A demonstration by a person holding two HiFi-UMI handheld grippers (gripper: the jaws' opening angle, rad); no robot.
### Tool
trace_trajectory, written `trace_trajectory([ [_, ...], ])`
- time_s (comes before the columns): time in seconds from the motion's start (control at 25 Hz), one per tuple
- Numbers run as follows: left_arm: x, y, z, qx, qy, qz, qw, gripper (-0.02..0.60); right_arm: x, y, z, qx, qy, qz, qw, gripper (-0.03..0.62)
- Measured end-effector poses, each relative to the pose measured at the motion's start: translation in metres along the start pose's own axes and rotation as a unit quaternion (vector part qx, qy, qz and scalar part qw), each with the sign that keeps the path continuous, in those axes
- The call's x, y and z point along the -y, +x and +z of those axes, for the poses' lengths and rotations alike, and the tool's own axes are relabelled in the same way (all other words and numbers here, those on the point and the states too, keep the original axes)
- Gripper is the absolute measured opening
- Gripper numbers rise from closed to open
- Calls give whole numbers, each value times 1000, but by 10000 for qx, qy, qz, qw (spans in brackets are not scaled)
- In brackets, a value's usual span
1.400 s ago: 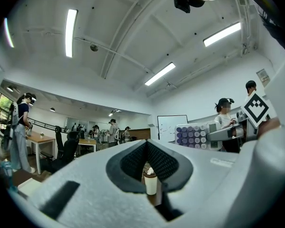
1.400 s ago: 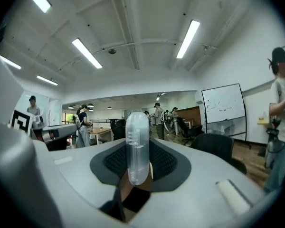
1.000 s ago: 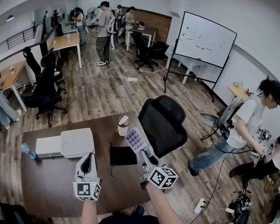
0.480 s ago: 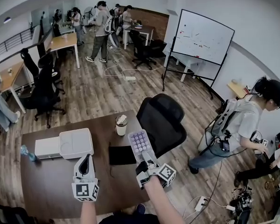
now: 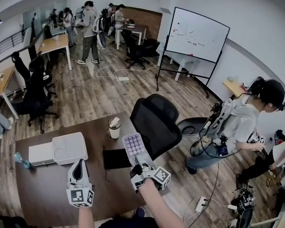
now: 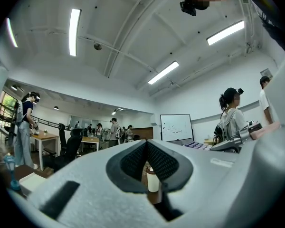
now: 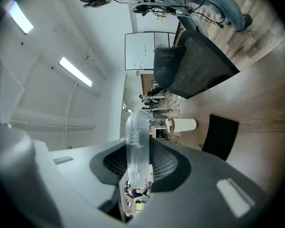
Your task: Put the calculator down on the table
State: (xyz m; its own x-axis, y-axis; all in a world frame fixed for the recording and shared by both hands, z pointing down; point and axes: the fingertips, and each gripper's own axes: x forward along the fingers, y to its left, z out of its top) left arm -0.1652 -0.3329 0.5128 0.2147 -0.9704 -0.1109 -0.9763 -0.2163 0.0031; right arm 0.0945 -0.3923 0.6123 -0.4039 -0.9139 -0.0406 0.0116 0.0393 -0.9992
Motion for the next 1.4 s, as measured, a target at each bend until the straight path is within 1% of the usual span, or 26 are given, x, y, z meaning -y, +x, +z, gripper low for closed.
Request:
trace_trajectory([
  [0.12, 3, 0, -1, -8, 3, -18, 10000, -2, 15, -6, 3, 56, -26, -78, 10000, 115],
  [0.32, 3, 5, -3, -39, -20, 16, 10000, -3, 59, -18, 6, 161, -95, -296, 9994, 115],
  [0.48, 4, 7, -6, -86, 10, 4, 10000, -2, 109, -30, 7, 200, 114, -595, 9980, 115],
  [0.56, 3, 6, -10, -122, -23, 16, 9999, -3, 130, -37, 5, 185, 134, -733, 9970, 115],
  [0.8, 1, 4, -13, -145, -84, 52, 9998, -3, 175, -53, 1, 209, 174, -991, 9947, 115],
  [0.88, 1, 6, -12, -126, -75, 51, 9999, -3, 188, -60, 0, 180, 185, -1161, 9929, 115],
  [1.0, 3, 7, -16, -135, -84, 69, 9998, -2, 214, -70, 0, 197, 356, -1313, 9905, 115],
  [1.08, 4, 10, -18, -152, -61, 39, 9999, -2, 234, -76, 0, 232, 431, -1331, 9899, 115],
  [1.16, 3, 12, -19, -171, -26, -20, 9998, -2, 251, -85, -4, 250, 385, -1457, 9883, 115],
  [1.24, 2, 11, -19, -176, 0, -10, 9998, -2, 265, -95, -7, 248, 418, -1612, 9857, 115],
  [1.4, -1, 8, -19, -179, 35, 93, 9998, -2, 278, -97, -4, 121, 309, -1650, 9857, 115],
])
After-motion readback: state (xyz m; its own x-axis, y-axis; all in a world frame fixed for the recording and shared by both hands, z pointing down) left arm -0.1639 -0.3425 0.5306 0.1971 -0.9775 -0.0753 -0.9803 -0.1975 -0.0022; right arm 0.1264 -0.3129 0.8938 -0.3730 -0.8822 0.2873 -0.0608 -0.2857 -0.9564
